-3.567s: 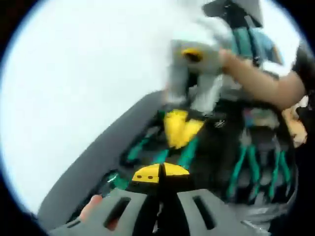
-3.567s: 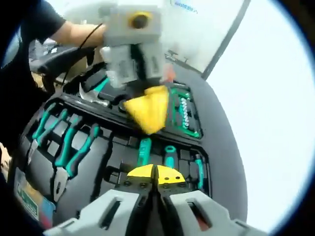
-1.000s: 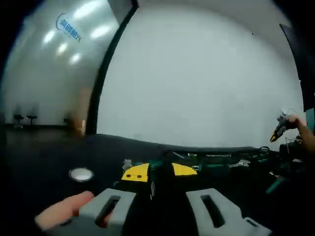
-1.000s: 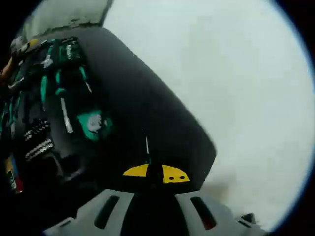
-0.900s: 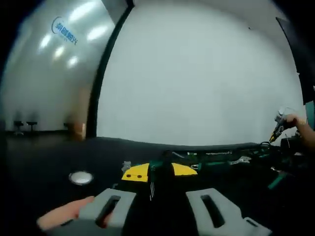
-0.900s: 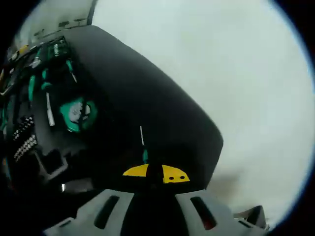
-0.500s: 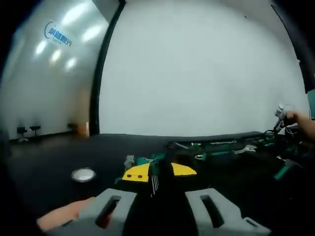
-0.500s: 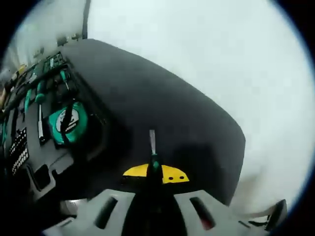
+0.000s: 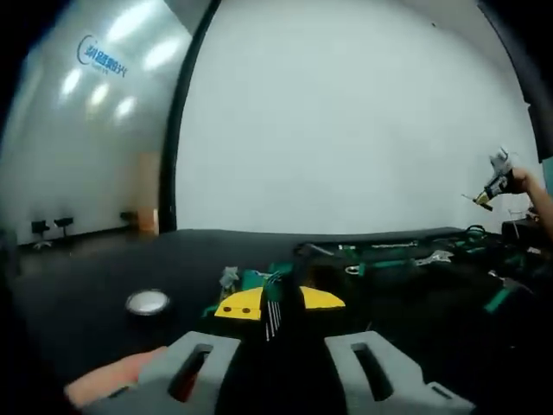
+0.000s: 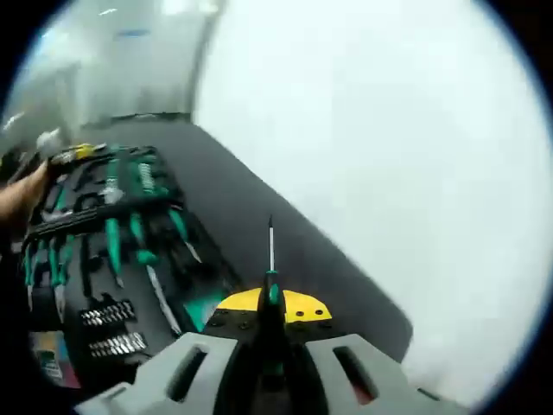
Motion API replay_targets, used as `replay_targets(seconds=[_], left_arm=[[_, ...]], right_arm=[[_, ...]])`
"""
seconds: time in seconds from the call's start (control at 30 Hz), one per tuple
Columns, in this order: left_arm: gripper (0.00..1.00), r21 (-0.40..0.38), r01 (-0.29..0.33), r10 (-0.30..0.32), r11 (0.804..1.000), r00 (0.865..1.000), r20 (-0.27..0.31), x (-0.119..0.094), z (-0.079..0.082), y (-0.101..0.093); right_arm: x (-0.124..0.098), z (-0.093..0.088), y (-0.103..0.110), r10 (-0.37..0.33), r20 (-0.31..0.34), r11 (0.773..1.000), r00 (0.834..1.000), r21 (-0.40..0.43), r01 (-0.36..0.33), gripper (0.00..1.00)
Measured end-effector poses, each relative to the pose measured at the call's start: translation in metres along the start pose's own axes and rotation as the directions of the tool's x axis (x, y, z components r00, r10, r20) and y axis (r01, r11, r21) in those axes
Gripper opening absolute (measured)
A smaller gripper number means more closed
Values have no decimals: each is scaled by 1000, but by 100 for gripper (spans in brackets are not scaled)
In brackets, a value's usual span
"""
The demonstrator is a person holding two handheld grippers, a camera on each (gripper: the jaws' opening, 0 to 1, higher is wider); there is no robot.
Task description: Pick up the tools and put them into their designated positions in the toolbox.
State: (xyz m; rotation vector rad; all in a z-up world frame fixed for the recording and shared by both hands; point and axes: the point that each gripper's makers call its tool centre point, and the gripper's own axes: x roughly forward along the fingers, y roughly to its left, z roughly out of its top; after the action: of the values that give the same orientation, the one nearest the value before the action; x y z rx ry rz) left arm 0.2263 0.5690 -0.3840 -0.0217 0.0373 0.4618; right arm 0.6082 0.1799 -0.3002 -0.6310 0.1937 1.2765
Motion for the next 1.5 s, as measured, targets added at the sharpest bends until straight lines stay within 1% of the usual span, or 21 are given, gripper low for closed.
replay_targets(seconds=[0.03,0.07,0.13,0.17,0.23,0.3,0.37,0.5,0.6,0.67,0.73,0.8,0.83,0.97,1.03,1.13,1.2,1.27,1.4,1.47,1.5], left_arm=[[11,-1,-1,1,1000,1000,-3,0,0,0],[11,-2,-1,1,1000,1000,-5,1,-1,1],[11,-5,-2,2,1000,1000,-3,1,-1,2],[11,-6,-3,3,1000,1000,-4,1,-1,2],[11,-5,-2,2,1000,1000,-3,0,-1,2],[11,-4,-2,2,1000,1000,-2,1,-1,1],[11,-4,-2,2,1000,1000,-2,1,-1,1],[11,-3,2,-2,1000,1000,-3,0,0,0],[11,-5,6,-6,1000,1000,-5,0,-1,0],[11,-6,4,-4,1000,1000,-3,0,0,0],[11,-6,4,-4,1000,1000,-3,0,-1,0],[11,-9,5,-5,1000,1000,-4,0,-1,0],[11,-11,5,-5,1000,1000,-4,0,-1,0],[11,-7,5,-5,1000,1000,-2,0,-1,-1],[11,-7,7,-7,1000,1000,-2,0,-1,-1],[11,-6,6,-6,1000,1000,-2,-1,-1,-2],[11,-5,6,-6,1000,1000,-2,-1,-1,-2],[11,-6,5,-5,1000,1000,-3,-1,-1,-2],[11,-9,2,-3,1000,1000,-4,0,-2,0],[11,-10,3,-3,1000,1000,-4,-1,-2,0],[11,-11,3,-3,1000,1000,-5,-1,-2,0]], right_arm=[[12,12,8,35,35,999,999,-37,-34,5],[19,16,18,65,39,996,997,-62,-62,5],[38,15,41,154,10,983,988,-104,-152,5],[44,15,48,173,0,978,985,-119,-172,5],[61,14,57,187,-14,972,982,-144,-187,5],[73,7,69,215,-56,963,975,-157,-221,5],[86,4,76,235,-76,950,969,-190,-246,5],[99,0,91,253,-87,944,964,-198,-265,5],[109,-1,106,279,-89,929,956,-226,-292,5],[119,0,107,287,-99,923,953,-237,-303,5],[122,-4,115,294,-116,908,949,-276,-315,5],[125,-8,118,288,-132,905,949,-285,-314,5],[129,-7,113,279,-123,909,952,-285,-304,5],[130,-7,113,270,-128,919,954,-261,-295,7],[127,-7,113,277,-121,920,953,-252,-300,10],[120,-6,101,283,-121,930,951,-206,-303,16],[118,-2,91,256,-95,938,962,-218,-271,12],[115,0,94,250,-84,939,965,-224,-263,6],[128,-1,114,259,-92,923,961,-271,-275,7],[135,-3,117,266,-96,897,959,-338,-283,5],[133,-4,116,261,-95,904,961,-326,-277,5]])
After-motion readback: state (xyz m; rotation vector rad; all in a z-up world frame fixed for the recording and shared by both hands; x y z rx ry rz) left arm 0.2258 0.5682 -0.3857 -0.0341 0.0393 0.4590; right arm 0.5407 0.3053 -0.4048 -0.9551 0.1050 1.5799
